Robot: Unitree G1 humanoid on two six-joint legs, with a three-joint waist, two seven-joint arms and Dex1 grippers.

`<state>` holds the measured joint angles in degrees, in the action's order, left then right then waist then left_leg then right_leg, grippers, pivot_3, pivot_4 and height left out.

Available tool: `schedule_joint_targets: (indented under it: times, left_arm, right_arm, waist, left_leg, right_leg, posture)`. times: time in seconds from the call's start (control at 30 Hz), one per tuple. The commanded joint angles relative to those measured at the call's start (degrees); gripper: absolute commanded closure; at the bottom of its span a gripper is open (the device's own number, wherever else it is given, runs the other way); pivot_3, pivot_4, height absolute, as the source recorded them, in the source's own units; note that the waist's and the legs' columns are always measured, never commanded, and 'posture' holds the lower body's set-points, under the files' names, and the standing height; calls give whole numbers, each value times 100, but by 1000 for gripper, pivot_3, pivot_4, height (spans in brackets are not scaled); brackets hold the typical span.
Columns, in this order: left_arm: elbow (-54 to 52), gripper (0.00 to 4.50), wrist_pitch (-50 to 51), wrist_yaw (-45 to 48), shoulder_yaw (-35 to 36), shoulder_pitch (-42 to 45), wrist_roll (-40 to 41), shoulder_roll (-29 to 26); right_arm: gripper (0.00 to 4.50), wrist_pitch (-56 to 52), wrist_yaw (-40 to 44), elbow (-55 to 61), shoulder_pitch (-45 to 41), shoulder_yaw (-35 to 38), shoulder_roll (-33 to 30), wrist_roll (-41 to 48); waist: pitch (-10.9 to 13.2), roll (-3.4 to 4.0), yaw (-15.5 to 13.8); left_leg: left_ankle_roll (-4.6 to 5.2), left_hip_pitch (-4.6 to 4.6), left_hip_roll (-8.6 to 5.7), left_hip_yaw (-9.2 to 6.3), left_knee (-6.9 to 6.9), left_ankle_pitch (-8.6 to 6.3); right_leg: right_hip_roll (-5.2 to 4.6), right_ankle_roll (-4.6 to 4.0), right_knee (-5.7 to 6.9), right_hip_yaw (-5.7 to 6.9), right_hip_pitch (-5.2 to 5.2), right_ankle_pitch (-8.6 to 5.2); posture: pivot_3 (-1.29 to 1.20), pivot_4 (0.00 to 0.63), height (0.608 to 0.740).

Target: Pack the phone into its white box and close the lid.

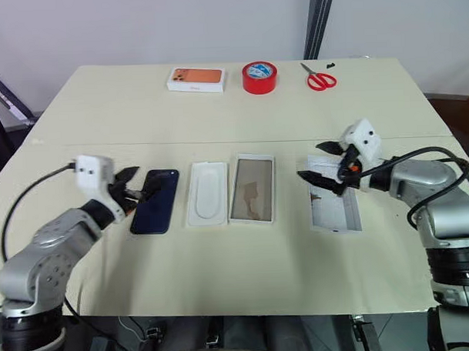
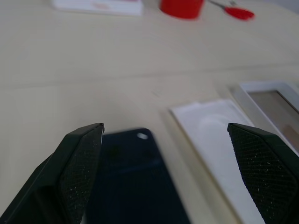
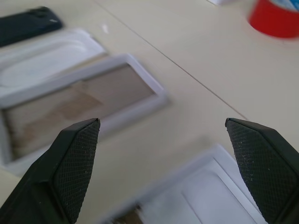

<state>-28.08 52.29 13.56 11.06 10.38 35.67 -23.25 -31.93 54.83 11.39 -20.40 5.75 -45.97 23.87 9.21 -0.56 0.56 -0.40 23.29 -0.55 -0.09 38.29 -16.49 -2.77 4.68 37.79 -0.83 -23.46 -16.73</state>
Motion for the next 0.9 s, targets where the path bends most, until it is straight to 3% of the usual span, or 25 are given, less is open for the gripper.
schedule_joint_targets:
  times: [0.03,0.33,0.67,0.77,0.9]
  left_arm:
    - [-84,48,942,-396,35,458,428,193]
    - [297,48,3004,-1369,679,1345,864,1155]
    - [625,48,3792,-1515,850,1620,569,1797]
    - [729,885,3782,-1553,883,1631,373,1903]
    - [886,2877,3692,-1570,1071,1713,170,2081]
  right_arm:
    - [0,-224,-118,844,-1,-201,61,170]
    - [0,-295,-239,1294,201,-418,218,252]
    - [0,-47,2,1306,271,-577,141,232]
    - [0,-43,17,1377,354,-665,150,214]
    - [0,-30,-83,1479,494,-774,205,146]
  waist:
    - [1,-2,0]
    - [3,-6,1]
    - [3,-8,-10]
    - [3,-7,-5]
    - [2,-7,-15]
  left_leg:
    - [0,-1,0,-1,5,0]
    - [-3,-3,-1,-3,13,3]
    - [-14,-3,-1,-4,21,9]
    - [-18,-5,-1,-5,21,11]
    - [-18,-4,-1,-5,24,12]
  right_leg:
    - [0,0,8,0,0,0]
    - [10,2,18,0,0,-1]
    - [13,2,21,0,1,-1]
    - [13,2,22,0,3,-1]
    - [13,2,21,0,4,-1]
  posture:
    - [0,150,729]
    - [0,150,729]
    - [0,150,729]
    - [0,150,729]
    - [0,150,729]
